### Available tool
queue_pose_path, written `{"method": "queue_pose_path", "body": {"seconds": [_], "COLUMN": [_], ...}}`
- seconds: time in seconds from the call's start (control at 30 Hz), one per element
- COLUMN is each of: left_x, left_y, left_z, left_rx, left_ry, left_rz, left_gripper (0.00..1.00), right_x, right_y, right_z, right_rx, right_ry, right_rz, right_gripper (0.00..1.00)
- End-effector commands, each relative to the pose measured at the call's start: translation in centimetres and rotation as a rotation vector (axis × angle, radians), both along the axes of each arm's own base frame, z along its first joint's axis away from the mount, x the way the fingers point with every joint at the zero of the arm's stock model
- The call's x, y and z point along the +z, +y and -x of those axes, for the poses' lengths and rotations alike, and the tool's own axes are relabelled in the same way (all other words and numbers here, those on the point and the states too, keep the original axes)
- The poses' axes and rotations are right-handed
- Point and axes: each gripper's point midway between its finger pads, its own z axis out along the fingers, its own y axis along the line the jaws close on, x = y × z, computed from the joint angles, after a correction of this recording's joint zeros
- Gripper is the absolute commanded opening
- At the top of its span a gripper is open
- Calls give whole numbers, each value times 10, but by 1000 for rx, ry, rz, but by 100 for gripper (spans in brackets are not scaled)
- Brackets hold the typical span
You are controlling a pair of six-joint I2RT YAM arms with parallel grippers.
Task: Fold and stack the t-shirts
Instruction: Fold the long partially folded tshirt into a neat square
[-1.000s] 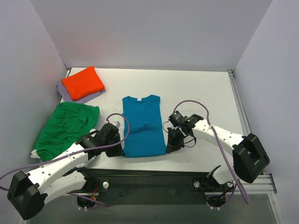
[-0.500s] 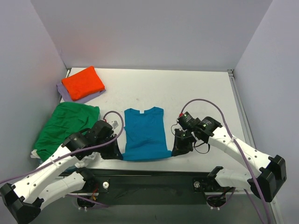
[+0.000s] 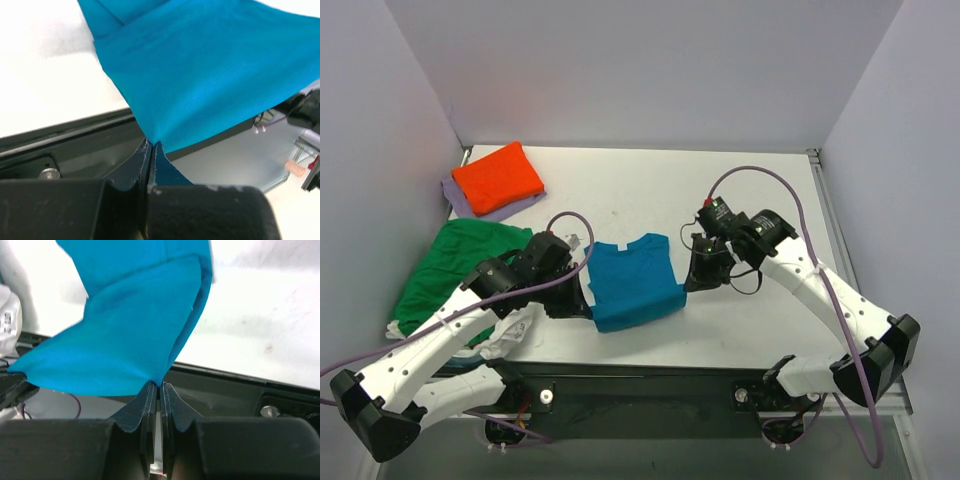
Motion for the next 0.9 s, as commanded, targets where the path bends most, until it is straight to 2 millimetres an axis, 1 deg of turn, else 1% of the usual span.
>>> {"method": "queue_pose_path", "body": {"seconds": [0.0,0.03,0.1,0.17,0.2,0.27,0.3,0.33,0.37,0.43,0.47,0.5,0.53,0.57,0.63,0.67,0.7,0.73,0.77,0.8,0.83,0.87], "left_x": [19,17,20,17,15,16,16,16,18,19,19,19,13,14,10,10,8,9,8,4,2,1], "left_y": [-11,-14,-18,-20,-21,-18,-18,-12,-11,-9,-6,-6,-8,-8,-10,-8,-6,-4,-2,2,4,4], "left_z": [-32,-35,-43,-49,-51,-62,-64,-71,-76,-82,-89,-92,-94,-100,-107,-113,-118,-123,-127,-133,-138,-141], "left_rx": [45,44,38,31,28,53,56,86,90,95,103,105,98,103,99,107,113,112,119,135,135,136], "left_ry": [-102,-93,-104,-104,-91,-97,-91,-92,-102,-100,-111,-109,-84,-93,-82,-92,-87,-96,-96,-85,-86,-84], "left_rz": [57,61,79,76,82,102,117,124,132,150,157,164,168,178,184,183,175,171,168,167,165,168], "left_gripper": [0,0,0,0,0,0,0,0,0,0,0,0,0,0,0,0,0,0,0,0,0,0], "right_x": [4,8,8,14,14,21,20,20,22,23,24,22,26,27,28,29,23,29,22,22,26,18], "right_y": [-15,-15,-18,-20,-21,-20,-23,-23,-23,-21,-20,-19,-17,-16,-11,-10,-8,-6,-4,-2,-1,2], "right_z": [-15,-20,-30,-41,-45,-54,-59,-63,-66,-76,-79,-84,-90,-93,-107,-112,-118,-127,-133,-139,-147,-152], "right_rx": [-13,-11,-25,-34,-35,-31,-38,-40,-33,-31,-28,-19,-18,-14,-10,-10,-2,-7,-6,1,-5,0], "right_ry": [-23,-38,-37,-60,-58,-81,-76,-77,-82,-86,-87,-84,-93,-97,-104,-110,-98,-117,-102,-107,-121,-104], "right_rz": [78,75,84,78,81,73,77,76,77,73,73,80,72,71,72,72,83,74,84,85,79,88], "right_gripper": [0,0,0,0,0,0,0,0,0,0,0,0,0,0,0,0,0,0,0,0,0,0]}}
